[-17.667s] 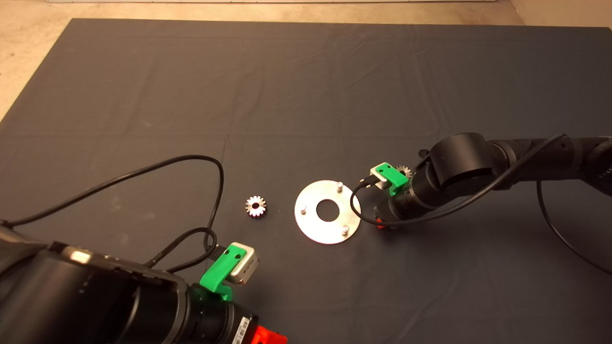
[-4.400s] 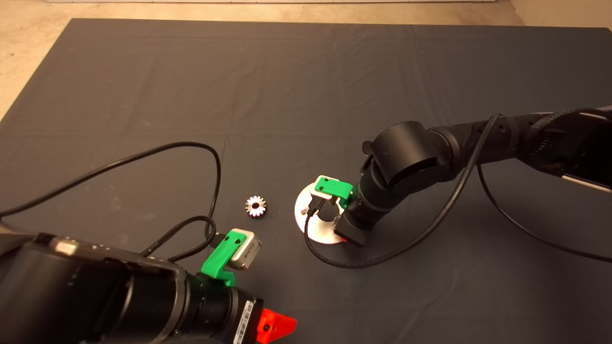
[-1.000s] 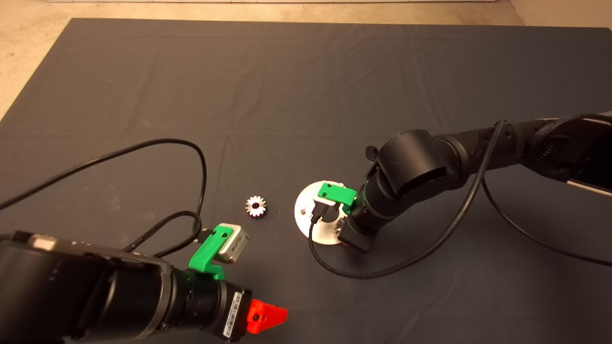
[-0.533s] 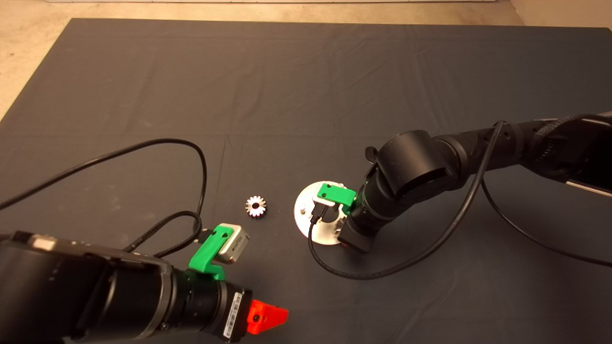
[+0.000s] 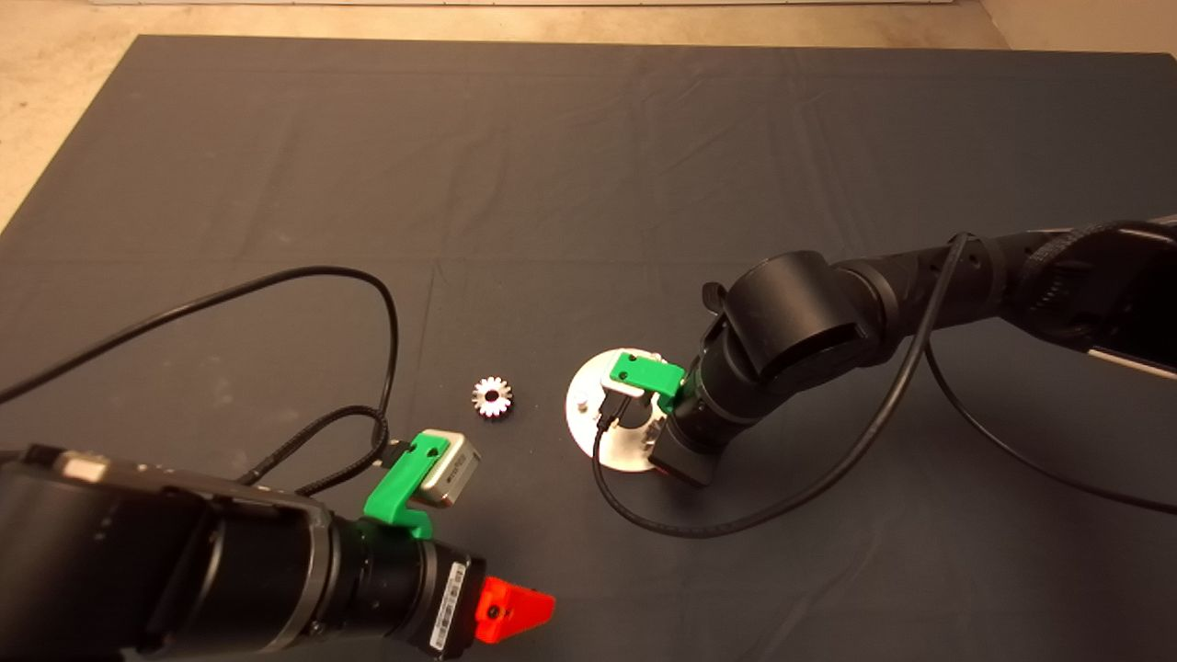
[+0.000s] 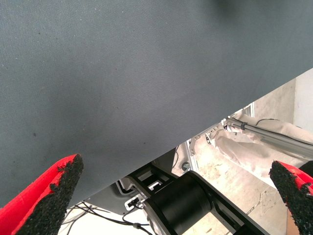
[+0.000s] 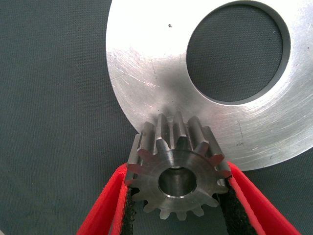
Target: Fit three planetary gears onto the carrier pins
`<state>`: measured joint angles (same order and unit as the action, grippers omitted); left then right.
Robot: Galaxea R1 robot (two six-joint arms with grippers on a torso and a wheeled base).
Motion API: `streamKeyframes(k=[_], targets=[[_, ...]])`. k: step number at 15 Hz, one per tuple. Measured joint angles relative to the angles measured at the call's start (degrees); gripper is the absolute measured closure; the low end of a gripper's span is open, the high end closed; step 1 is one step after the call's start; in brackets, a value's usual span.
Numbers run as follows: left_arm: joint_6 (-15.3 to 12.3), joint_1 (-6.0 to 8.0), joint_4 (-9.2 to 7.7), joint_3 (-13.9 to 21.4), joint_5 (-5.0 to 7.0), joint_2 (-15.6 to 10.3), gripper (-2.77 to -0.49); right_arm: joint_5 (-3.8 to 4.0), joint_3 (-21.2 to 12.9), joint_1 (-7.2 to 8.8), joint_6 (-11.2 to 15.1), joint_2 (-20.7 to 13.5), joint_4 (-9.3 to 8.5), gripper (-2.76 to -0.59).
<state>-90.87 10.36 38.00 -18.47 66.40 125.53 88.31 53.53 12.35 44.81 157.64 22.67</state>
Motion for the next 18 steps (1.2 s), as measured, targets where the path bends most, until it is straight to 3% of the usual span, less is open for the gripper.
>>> streamKeyframes(k=[15, 17, 18], targets=[[0.0, 0.46, 0.0, 0.0, -0.09, 0.0, -2.76, -0.5, 0.77, 0.1, -0.85, -0.61, -0.2, -1.84], [-0.01, 0.46, 0.0, 0.0, -0.11, 0.02, -2.76, -0.55, 1.3, 1.74, -0.81, -1.4, -0.24, -1.97], [-0.01, 0.44, 0.0, 0.0, -0.09, 0.02, -2.76, -0.66, 1.69, 3.7, -0.58, -2.08, -0.3, -2.02]])
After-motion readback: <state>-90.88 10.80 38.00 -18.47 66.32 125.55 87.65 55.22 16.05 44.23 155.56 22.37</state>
